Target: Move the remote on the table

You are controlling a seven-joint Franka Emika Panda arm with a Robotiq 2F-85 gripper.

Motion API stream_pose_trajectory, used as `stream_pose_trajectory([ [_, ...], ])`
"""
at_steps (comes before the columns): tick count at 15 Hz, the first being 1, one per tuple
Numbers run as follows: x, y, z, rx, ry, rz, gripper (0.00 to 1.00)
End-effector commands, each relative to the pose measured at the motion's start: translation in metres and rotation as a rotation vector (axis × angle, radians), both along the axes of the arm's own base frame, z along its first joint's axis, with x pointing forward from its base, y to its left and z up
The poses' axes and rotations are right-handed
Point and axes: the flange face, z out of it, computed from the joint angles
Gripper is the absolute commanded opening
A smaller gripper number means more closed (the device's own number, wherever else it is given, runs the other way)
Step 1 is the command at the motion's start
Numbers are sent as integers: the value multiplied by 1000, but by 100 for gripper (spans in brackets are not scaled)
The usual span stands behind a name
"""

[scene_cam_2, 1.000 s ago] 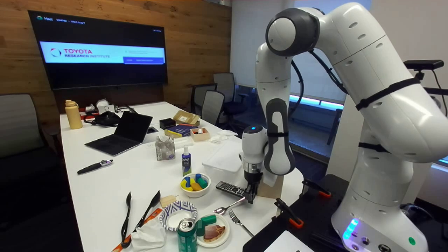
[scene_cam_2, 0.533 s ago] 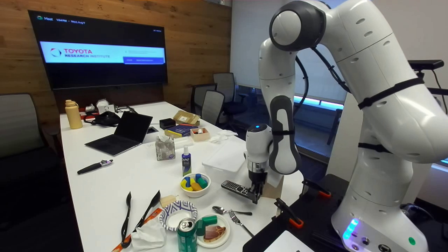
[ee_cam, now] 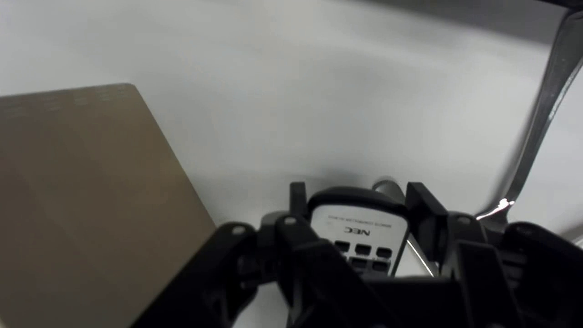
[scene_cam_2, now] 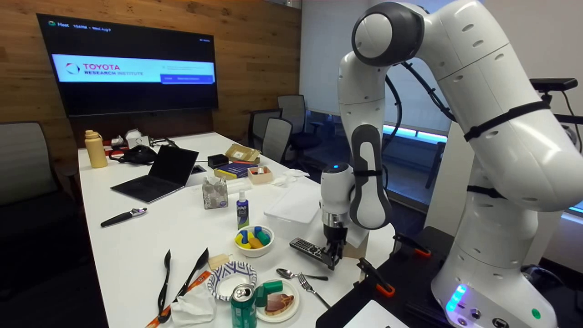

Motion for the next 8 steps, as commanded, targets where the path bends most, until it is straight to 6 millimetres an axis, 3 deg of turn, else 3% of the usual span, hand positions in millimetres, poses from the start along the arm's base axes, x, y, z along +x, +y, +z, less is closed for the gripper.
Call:
stream_pose_trajectory([
  [1,17,6,3,34,-8,9,31],
  [8,68,1,-10,90,31,32,31],
])
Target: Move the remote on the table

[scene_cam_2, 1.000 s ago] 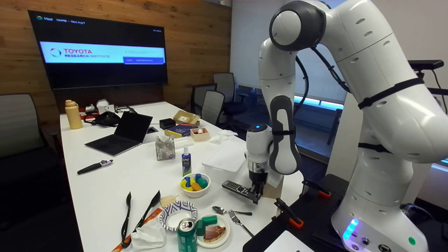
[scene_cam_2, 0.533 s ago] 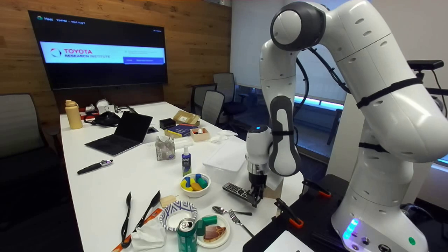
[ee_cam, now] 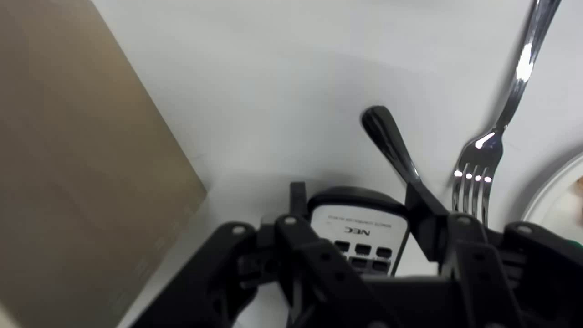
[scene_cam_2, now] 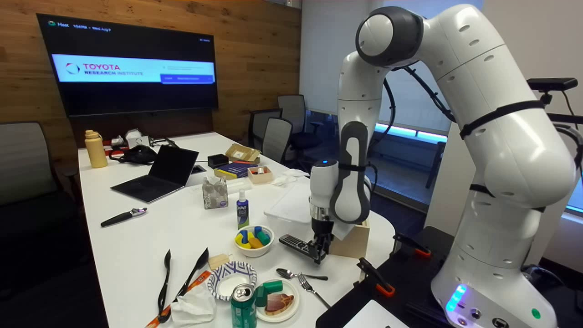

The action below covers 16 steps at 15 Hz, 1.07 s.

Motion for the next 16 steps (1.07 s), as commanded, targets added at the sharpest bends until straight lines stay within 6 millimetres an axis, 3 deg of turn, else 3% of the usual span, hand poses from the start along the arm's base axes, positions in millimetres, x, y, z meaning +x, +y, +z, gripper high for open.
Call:
stream_pose_trajectory([
  [1,30,-5,-12,47,53,54,31],
  [6,60,-25,-27,31,132,53,31],
  [7,63,-28,-29,33,140,49,81],
  [8,65,-28,-31,35,147,49,82],
  [10,68,-27,-32,63,155,73,96],
  [11,68,-26,-32,69,157,80,100],
  [16,54,-3,-10,144,194,194,100],
])
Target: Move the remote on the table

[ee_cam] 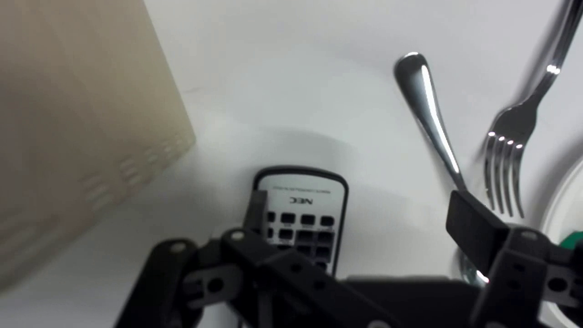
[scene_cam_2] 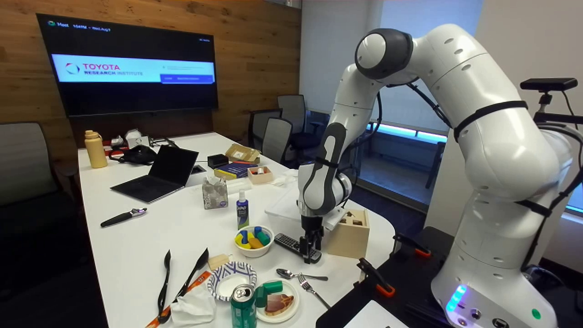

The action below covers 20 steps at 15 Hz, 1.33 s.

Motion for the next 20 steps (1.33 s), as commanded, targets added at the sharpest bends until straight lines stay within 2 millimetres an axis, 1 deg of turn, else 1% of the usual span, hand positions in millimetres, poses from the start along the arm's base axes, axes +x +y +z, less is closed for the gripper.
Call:
stream_pose_trajectory([
  [1,-16,20,30,51,65,57,100],
  [3,-34,35,53,43,65,46,100],
  [4,-47,44,68,29,46,32,100],
  [8,-87,74,113,-19,-35,-28,100],
  [10,-111,90,135,-42,-63,-51,100],
  [12,-128,98,154,-56,-82,-79,100],
  [13,-130,98,159,-56,-101,-91,100],
  [14,-107,109,165,-56,-116,-97,100],
  [15,-106,108,175,-56,-147,-109,100],
  [17,-96,104,187,-56,-192,-128,100],
  [18,-94,102,192,-56,-206,-134,100],
  [19,-103,93,194,-62,-207,-143,100],
  [20,-93,93,194,-61,-207,-141,100],
])
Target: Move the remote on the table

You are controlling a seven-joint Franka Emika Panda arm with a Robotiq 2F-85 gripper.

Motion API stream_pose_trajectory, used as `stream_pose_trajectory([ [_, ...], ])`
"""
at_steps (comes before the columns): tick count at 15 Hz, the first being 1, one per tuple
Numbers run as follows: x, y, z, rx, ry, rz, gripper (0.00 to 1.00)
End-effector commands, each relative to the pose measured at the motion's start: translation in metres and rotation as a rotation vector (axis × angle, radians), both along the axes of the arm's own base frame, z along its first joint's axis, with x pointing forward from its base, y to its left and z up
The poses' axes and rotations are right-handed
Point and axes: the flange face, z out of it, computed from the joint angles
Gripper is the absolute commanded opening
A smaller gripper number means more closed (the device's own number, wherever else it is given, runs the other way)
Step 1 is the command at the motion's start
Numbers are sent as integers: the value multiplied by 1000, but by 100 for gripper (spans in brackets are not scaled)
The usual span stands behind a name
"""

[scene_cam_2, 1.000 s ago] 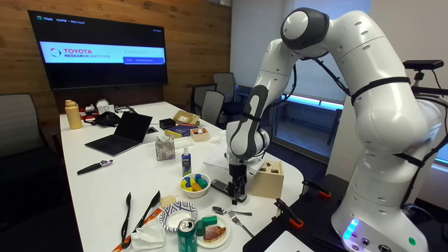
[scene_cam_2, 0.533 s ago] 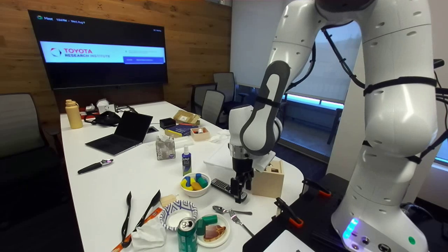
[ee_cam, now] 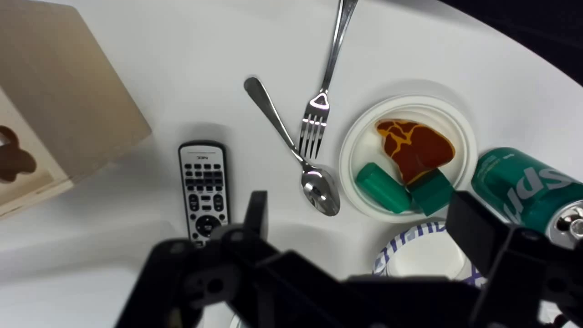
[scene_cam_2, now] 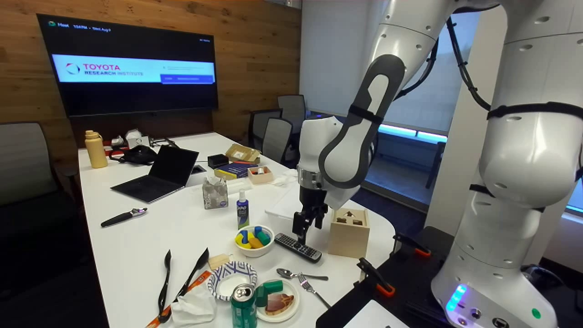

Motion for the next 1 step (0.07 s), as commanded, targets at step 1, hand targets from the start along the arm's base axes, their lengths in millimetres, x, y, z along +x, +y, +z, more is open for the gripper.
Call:
stream_pose_trajectory([
  [1,4,-8,13,-10,-13,-29,100],
])
